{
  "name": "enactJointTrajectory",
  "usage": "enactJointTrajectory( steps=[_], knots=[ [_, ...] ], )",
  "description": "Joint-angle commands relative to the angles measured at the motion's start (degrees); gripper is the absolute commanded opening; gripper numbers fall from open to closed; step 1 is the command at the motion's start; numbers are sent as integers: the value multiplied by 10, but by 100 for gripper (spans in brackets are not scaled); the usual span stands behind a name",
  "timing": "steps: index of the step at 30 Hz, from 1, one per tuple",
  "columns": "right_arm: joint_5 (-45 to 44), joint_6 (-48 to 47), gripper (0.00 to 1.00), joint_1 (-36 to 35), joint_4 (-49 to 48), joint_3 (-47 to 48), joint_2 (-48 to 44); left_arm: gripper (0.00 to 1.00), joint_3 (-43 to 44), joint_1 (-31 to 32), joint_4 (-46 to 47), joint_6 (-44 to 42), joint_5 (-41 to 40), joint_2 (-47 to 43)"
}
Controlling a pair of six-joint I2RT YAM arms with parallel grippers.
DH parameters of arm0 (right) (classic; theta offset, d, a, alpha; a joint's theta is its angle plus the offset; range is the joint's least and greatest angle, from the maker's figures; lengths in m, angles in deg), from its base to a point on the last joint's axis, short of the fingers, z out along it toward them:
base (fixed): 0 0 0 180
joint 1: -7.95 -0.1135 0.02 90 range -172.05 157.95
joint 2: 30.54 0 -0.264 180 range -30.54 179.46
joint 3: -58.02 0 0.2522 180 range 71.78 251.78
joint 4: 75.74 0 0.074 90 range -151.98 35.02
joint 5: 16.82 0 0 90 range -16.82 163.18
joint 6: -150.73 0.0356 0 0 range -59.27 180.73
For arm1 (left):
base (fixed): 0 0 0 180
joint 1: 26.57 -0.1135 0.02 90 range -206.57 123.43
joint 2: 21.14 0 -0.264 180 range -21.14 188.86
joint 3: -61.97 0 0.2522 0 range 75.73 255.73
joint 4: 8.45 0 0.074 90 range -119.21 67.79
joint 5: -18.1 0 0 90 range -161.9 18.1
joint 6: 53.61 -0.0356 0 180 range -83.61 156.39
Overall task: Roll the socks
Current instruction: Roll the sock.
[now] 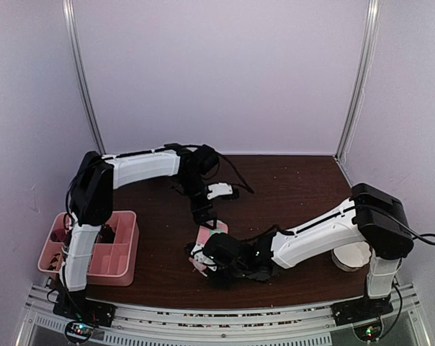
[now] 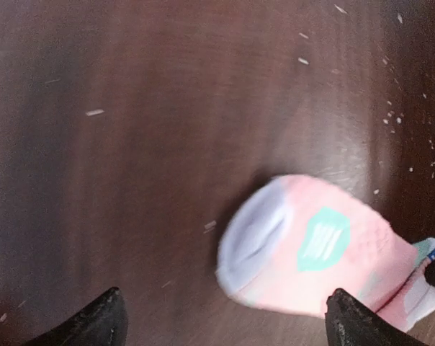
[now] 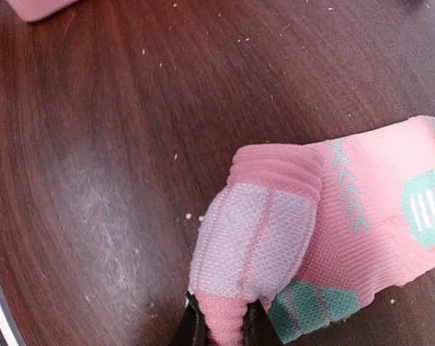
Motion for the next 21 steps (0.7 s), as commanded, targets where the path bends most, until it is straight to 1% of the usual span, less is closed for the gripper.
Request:
enactJointTrajectory(
  steps=[1,3,4,5,6,7,8,9,10,11,13,15,18,21],
  knots=[
    [108,90,0,-1,83,-78,109,98,-6,-87,46,66,-67,-135],
    [112,106,0,-1,74,-83,117,98,-28,-123,63,98,-76,-176],
    [116,111,0,-1,70,-84,122,98,-45,-137,70,101,-67,-193],
    [118,115,0,0,72,-82,128,98,-63,-148,75,102,-75,-206],
    [118,118,0,0,75,-78,133,98,-75,-155,65,87,-80,-212],
    [118,121,0,0,78,-76,138,98,-79,-164,26,42,-33,-215],
    [119,126,0,1,81,-75,141,98,-87,-175,-22,1,50,-218],
    [119,131,0,2,80,-77,144,98,-109,-181,-42,-14,109,-226],
    [119,139,0,6,78,-80,145,98,-139,-180,-51,-28,139,-236],
    [118,148,0,12,74,-86,147,98,-171,-174,-53,-42,151,-250],
    [119,166,0,31,68,-96,152,98,-232,-160,-38,-53,139,-278],
    [114,174,0,38,68,-101,153,98,-275,-148,-16,-35,106,-299],
    [114,172,0,39,69,-99,145,98,-314,-135,-11,-57,94,-327],
    [118,172,0,42,69,-96,143,98,-351,-102,-11,-85,92,-345]
  ],
)
